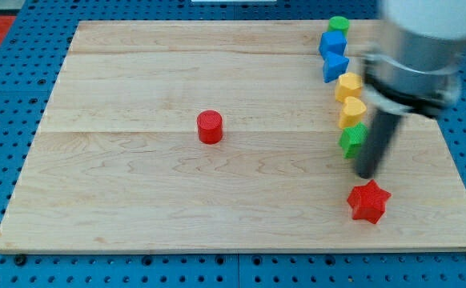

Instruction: Place the red star at the bottom center of the board

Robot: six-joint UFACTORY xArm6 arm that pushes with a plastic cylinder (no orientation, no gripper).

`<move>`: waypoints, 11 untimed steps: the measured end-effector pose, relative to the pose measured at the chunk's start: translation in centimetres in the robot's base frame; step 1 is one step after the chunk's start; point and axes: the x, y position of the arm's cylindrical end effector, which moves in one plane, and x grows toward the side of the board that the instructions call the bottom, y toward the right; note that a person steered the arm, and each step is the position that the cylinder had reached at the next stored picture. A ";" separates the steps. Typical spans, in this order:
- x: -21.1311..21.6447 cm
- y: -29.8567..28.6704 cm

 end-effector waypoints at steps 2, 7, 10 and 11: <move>1.8 1.0; 2.0 -11.1; 6.4 -6.2; 4.9 -15.1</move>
